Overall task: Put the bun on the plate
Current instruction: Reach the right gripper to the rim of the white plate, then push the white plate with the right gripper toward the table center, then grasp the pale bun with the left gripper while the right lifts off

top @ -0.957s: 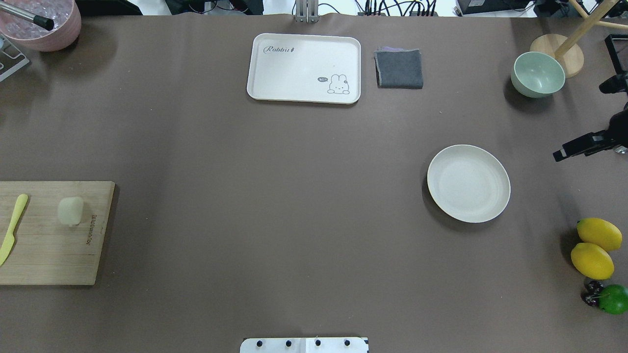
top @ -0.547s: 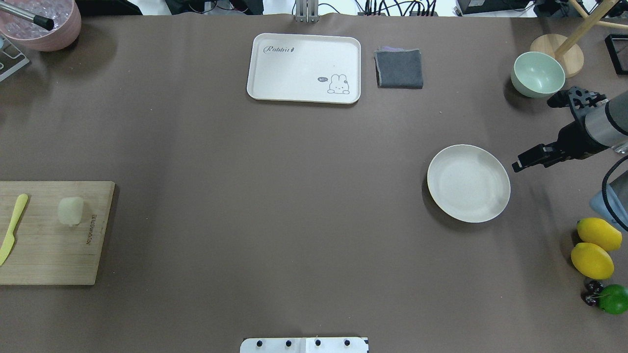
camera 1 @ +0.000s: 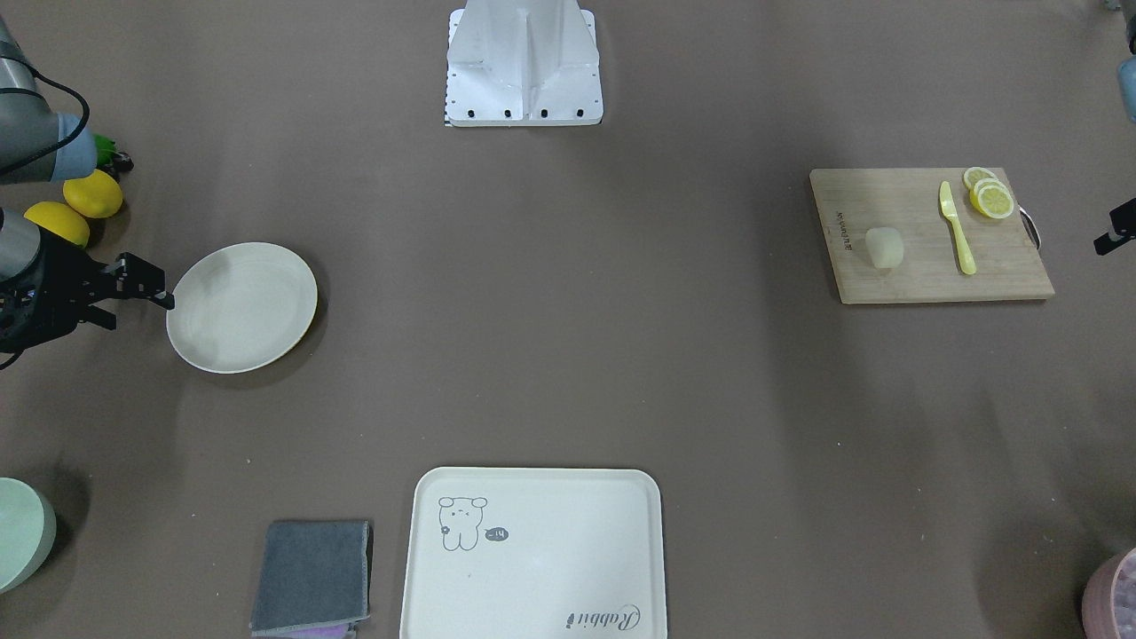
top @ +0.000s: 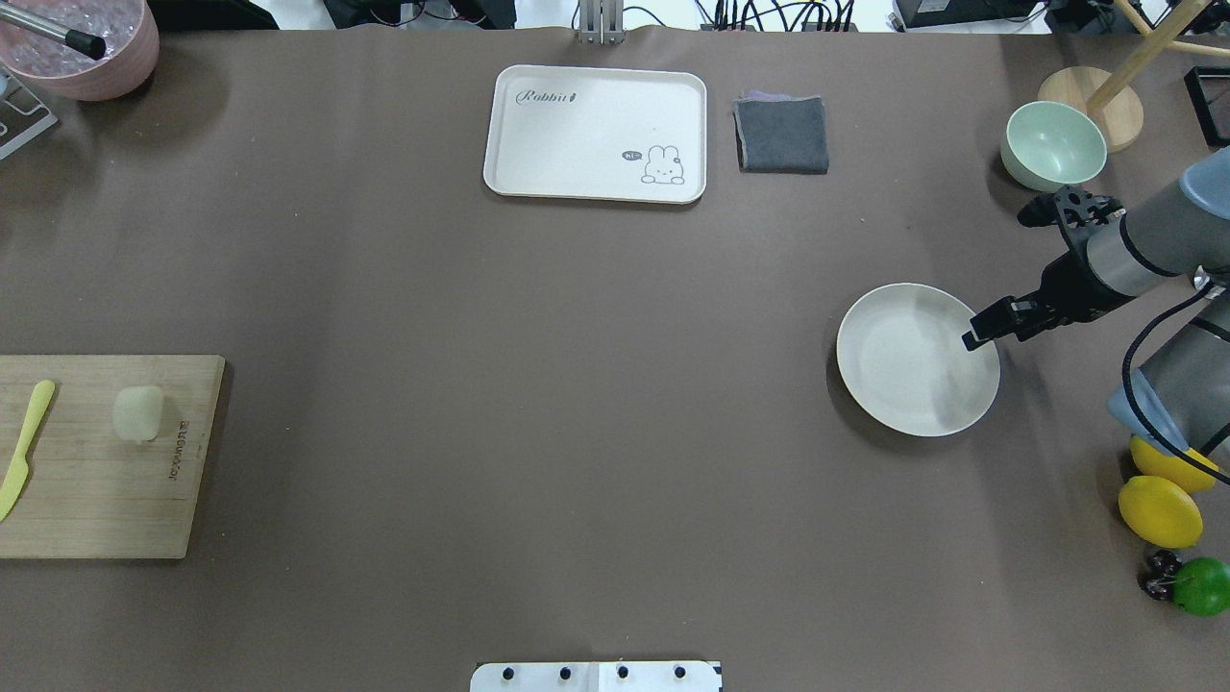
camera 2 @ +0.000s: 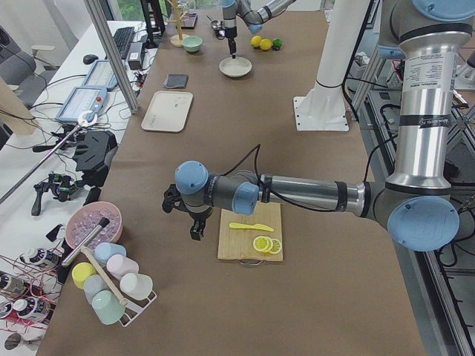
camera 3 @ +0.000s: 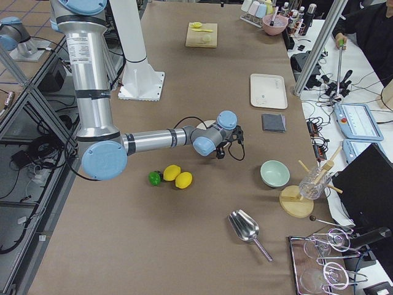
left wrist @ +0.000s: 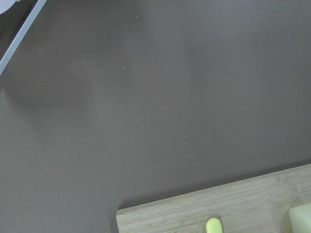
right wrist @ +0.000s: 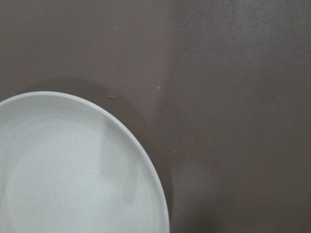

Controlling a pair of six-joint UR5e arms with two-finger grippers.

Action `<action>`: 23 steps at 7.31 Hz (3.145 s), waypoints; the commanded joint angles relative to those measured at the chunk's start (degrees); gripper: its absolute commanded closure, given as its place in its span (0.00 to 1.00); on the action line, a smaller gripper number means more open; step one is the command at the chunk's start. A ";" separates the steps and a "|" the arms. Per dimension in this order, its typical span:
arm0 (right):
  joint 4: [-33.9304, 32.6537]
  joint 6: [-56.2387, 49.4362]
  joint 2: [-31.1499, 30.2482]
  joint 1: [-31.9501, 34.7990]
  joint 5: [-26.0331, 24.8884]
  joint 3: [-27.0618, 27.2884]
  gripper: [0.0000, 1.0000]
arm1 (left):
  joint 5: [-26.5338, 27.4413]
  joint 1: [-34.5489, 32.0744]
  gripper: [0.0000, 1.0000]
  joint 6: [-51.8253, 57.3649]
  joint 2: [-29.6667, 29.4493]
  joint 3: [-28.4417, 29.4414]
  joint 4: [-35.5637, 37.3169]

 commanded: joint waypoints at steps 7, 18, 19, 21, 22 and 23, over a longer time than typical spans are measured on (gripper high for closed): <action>0.12 17.82 7.27 -1.72 0.38 1.99 1.00 | 0.04 0.09 0.03 -4.46 -0.80 -0.17 0.00; -0.32 43.02 21.81 -22.47 -17.55 2.18 1.00 | 15.50 31.27 0.07 -61.96 8.15 -4.92 -37.16; -0.14 43.02 21.81 -22.74 -17.73 2.18 1.00 | 15.59 32.59 0.07 -64.31 8.68 -4.92 -39.00; -0.14 43.29 21.81 -22.74 -17.73 2.18 0.52 | 19.52 36.19 0.11 -64.86 8.69 -4.66 -39.64; 0.03 43.20 21.81 -22.74 -17.73 2.53 0.07 | 19.55 36.21 0.24 -64.86 8.77 -4.92 -39.55; 0.03 43.29 21.81 -22.74 -17.82 2.88 0.01 | 19.64 36.21 0.48 -64.86 8.69 -4.66 -39.55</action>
